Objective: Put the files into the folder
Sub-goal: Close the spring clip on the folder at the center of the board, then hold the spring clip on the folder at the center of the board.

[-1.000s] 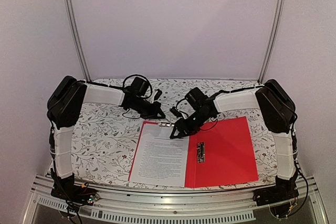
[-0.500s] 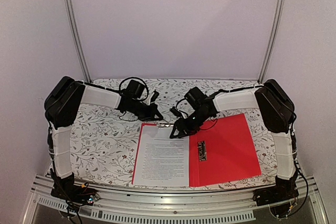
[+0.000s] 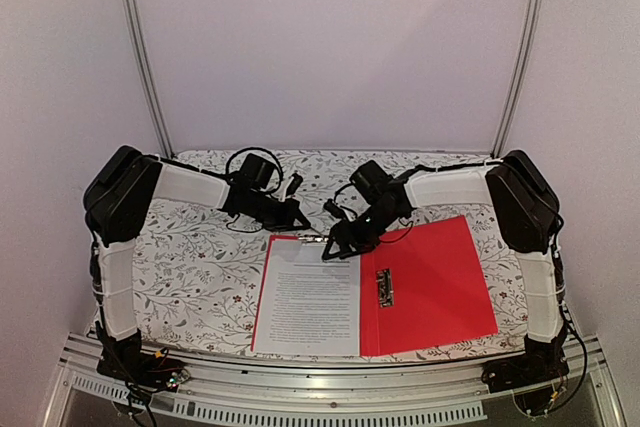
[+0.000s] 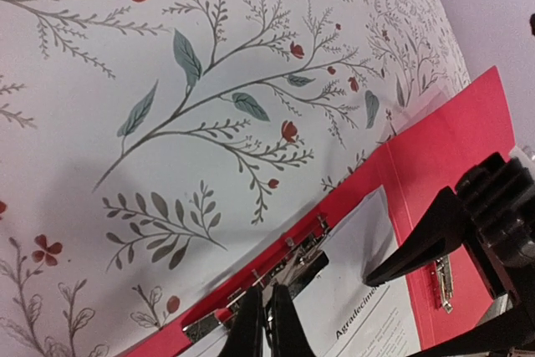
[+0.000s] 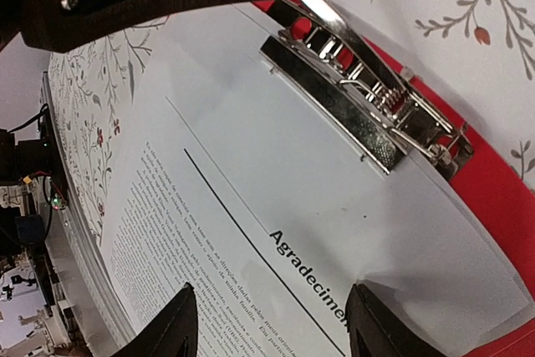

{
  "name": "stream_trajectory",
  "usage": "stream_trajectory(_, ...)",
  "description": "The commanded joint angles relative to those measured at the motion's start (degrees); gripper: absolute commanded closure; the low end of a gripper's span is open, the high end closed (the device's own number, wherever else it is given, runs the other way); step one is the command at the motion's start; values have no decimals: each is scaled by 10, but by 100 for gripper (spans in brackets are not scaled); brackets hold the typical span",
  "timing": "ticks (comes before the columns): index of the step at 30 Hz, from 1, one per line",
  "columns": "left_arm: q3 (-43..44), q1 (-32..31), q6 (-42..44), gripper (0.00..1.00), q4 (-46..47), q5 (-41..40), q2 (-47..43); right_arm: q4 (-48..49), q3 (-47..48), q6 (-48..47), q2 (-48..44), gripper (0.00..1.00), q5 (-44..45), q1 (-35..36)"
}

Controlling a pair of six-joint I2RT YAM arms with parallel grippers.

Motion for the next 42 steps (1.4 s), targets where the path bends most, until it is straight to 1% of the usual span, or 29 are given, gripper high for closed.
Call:
stream_trajectory(1, -48, -5, 30, 100, -144, -100, 52, 2, 41, 0, 16, 39, -11, -7)
stream_trajectory(4, -50, -6, 34, 100, -140, -102, 51, 22, 54, -4, 12, 38, -15, -7)
stream_trajectory(7, -50, -6, 38, 100, -137, -102, 51, 28, 69, -30, 3, 34, 7, -7)
stream_trajectory(10, -50, -6, 41, 100, -133, -100, 51, 14, 90, -88, 10, 30, 41, -10)
stream_trajectory(12, -51, -6, 43, 100, -131, -100, 49, -6, 112, -121, 23, 30, 56, -15)
stream_trajectory(14, -56, -6, 43, 100, -124, -101, 47, -22, 127, -176, 38, 30, 79, -20)
stream_trajectory(19, -61, -7, 44, 100, -113, -95, 43, -44, 141, -267, 56, 30, 119, -28)
stream_trajectory(22, -60, -7, 43, 100, -111, -94, 47, -60, 153, -315, 70, 31, 139, -28)
stream_trajectory(27, -57, -7, 42, 100, -111, -90, 49, -102, 195, -372, 103, 33, 139, -27)
stream_trajectory(30, -54, -8, 41, 100, -111, -87, 53, -135, 227, -395, 122, 35, 140, -24)
stream_trajectory(38, -46, -10, 48, 100, -115, -88, 60, -189, 279, -437, 156, 35, 139, -9)
stream_trajectory(40, -46, -10, 50, 100, -117, -88, 60, -198, 294, -443, 166, 37, 145, -6)
stream_trajectory(42, -46, -10, 50, 100, -119, -89, 62, -208, 308, -448, 175, 43, 145, -4)
